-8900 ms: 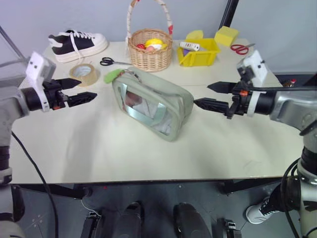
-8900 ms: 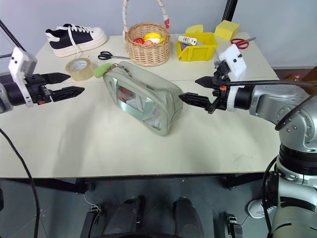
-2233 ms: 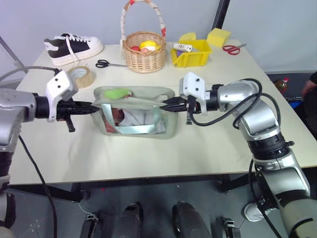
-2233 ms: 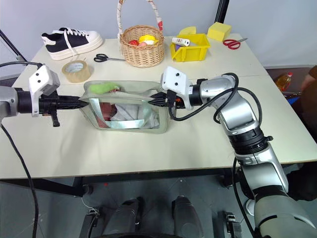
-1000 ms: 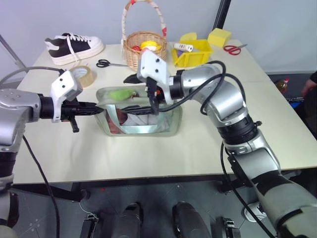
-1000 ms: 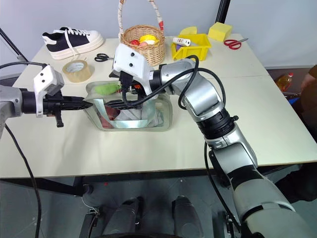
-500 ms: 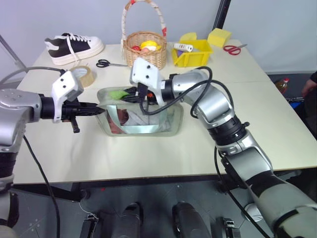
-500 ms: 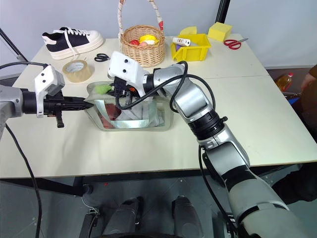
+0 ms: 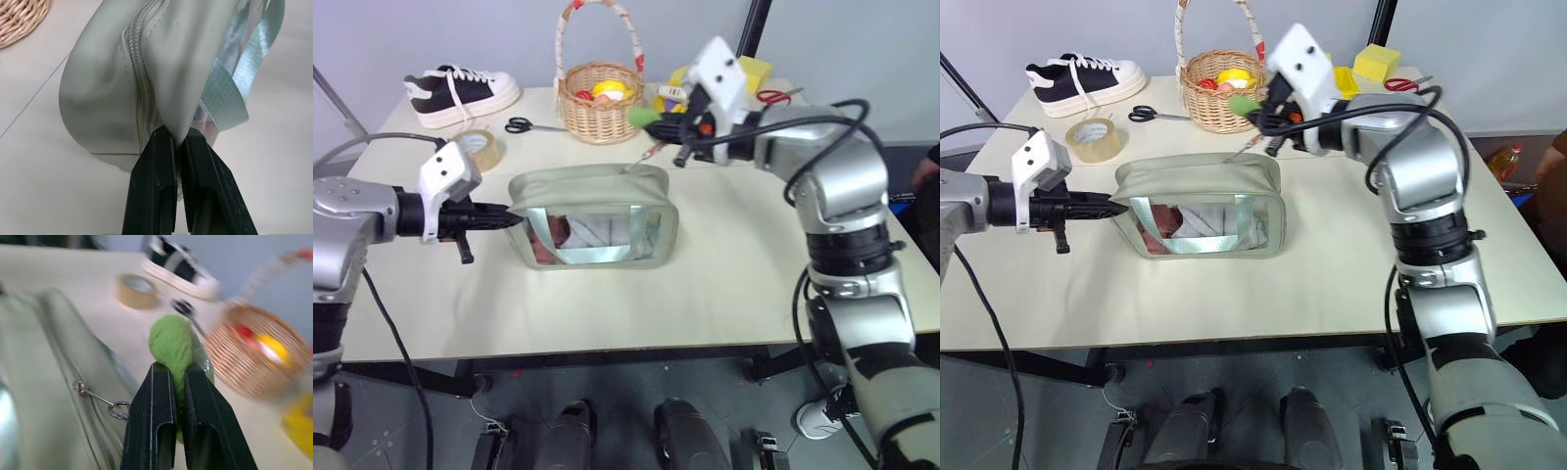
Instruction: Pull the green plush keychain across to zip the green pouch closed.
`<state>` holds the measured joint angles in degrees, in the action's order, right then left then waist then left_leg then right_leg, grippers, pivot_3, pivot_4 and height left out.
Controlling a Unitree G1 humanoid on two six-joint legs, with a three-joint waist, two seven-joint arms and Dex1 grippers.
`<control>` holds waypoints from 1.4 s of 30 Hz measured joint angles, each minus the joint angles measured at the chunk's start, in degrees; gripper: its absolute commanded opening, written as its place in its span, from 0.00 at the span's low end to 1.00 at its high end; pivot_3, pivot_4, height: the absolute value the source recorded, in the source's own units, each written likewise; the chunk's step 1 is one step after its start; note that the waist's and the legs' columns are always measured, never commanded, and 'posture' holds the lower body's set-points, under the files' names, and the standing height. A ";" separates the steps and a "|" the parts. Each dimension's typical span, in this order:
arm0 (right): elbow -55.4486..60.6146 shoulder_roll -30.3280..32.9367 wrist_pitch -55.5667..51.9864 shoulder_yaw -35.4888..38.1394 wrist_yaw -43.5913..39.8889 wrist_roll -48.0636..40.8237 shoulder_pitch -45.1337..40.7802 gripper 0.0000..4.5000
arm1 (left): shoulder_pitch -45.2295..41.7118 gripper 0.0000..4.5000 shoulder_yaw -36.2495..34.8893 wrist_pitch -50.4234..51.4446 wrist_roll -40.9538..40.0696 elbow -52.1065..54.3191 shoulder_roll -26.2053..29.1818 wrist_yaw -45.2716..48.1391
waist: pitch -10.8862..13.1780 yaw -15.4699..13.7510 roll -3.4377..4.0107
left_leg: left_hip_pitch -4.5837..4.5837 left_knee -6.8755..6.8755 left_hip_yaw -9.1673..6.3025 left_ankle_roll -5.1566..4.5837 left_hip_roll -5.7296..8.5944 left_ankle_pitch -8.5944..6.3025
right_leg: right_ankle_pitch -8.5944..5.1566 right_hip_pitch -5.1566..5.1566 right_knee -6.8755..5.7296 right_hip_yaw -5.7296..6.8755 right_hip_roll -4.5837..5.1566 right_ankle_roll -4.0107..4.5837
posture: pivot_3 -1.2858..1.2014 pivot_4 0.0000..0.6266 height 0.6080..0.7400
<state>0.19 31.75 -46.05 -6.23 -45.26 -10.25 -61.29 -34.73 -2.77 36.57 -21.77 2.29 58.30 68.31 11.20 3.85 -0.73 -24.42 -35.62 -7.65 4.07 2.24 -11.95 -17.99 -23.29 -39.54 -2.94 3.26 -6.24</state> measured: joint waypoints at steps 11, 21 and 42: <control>4.19 6.83 3.74 0.91 7.04 4.38 20.61 0.02 | -1.68 0.00 2.16 -1.25 0.06 -0.59 -1.19 0.33 | -0.01 -0.13 -0.02 | 0.01 -0.03 0.04 -0.01 0.00 -0.01 | 0.00 0.08 0.02 -0.01 0.02 0.00 | 0.52 0.24 1.00; 2.34 -12.02 -0.44 6.13 17.81 -1.05 26.66 0.02 | -2.80 0.00 3.22 -1.60 0.54 -1.56 -1.19 0.47 | -0.01 0.09 -0.01 | 0.07 -0.03 0.01 -0.01 -0.02 0.00 | 0.00 0.12 0.00 -0.02 -0.03 0.00 | 0.52 0.24 1.00; -0.36 2.54 0.82 4.69 7.92 -2.40 20.42 0.85 | -4.09 0.59 3.13 -0.95 -0.02 -3.59 -1.99 -0.07 | -0.01 -0.05 0.00 | 0.13 -0.03 0.02 -0.01 0.00 -0.01 | 0.00 0.19 0.03 0.00 -0.04 0.00 | 0.52 0.24 1.00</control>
<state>-0.18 34.29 -45.23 -1.53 -37.34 -12.65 -40.87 -38.83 0.36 35.62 -21.78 -1.31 56.31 68.25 11.20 3.81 -0.73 -24.29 -35.65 -7.63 4.06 2.24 -11.96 -17.99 -23.10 -39.51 -2.95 3.22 -6.24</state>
